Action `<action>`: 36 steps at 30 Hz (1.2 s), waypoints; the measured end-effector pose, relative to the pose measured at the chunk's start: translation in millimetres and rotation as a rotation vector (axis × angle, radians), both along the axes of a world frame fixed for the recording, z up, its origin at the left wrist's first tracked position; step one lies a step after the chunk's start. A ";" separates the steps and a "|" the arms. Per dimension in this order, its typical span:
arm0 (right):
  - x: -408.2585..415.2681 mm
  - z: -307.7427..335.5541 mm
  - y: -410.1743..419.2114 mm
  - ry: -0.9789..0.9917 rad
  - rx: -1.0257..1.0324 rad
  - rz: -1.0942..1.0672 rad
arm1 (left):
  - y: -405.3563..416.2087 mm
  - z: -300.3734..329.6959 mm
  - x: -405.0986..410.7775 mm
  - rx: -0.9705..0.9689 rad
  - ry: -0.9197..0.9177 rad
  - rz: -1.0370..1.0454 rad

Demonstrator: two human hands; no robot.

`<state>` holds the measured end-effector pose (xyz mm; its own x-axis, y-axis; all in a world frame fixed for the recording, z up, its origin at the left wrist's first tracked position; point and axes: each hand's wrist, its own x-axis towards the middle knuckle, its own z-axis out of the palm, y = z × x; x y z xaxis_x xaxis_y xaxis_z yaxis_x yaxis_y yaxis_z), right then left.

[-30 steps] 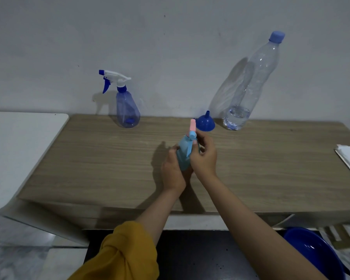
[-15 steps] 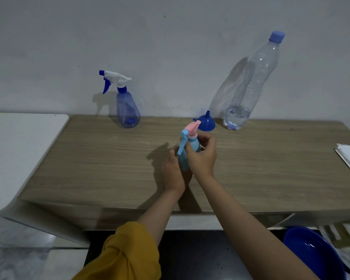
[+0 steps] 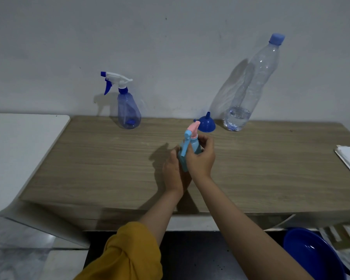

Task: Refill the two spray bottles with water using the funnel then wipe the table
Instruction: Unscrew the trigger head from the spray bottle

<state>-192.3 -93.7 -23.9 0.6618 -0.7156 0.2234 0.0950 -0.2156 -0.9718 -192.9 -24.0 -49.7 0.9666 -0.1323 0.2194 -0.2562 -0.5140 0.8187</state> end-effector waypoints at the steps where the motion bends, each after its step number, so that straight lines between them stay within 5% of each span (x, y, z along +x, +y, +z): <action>1: 0.3 -2.7 -0.2 0.004 -0.020 0.004 | -0.1 0.6 0.1 -0.030 0.023 -0.005; 11: -2.3 5.1 -10.4 0.028 -0.140 0.116 | -0.9 -1.1 -2.6 0.009 0.006 0.006; 22: 8.7 99.1 -20.6 -0.191 -0.157 0.064 | 1.5 8.6 -6.5 -0.036 0.144 -0.002; 28: 10.0 164.2 -53.9 -0.300 -0.135 -0.049 | 3.7 13.6 -10.4 0.079 0.055 -0.007; 32: 9.1 178.0 -81.4 -0.187 -0.184 -0.096 | 0.9 17.6 -8.8 0.068 0.055 0.046; 36: 13.2 144.3 -107.9 0.186 -0.303 -0.068 | -1.8 15.1 -6.6 0.081 0.032 0.062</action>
<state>-179.1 -201.5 120.5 0.6640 -0.6793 0.3124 -0.1024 -0.4965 -0.8620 -199.5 -25.8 -34.6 0.9798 -0.0881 0.1795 -0.1964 -0.5931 0.7808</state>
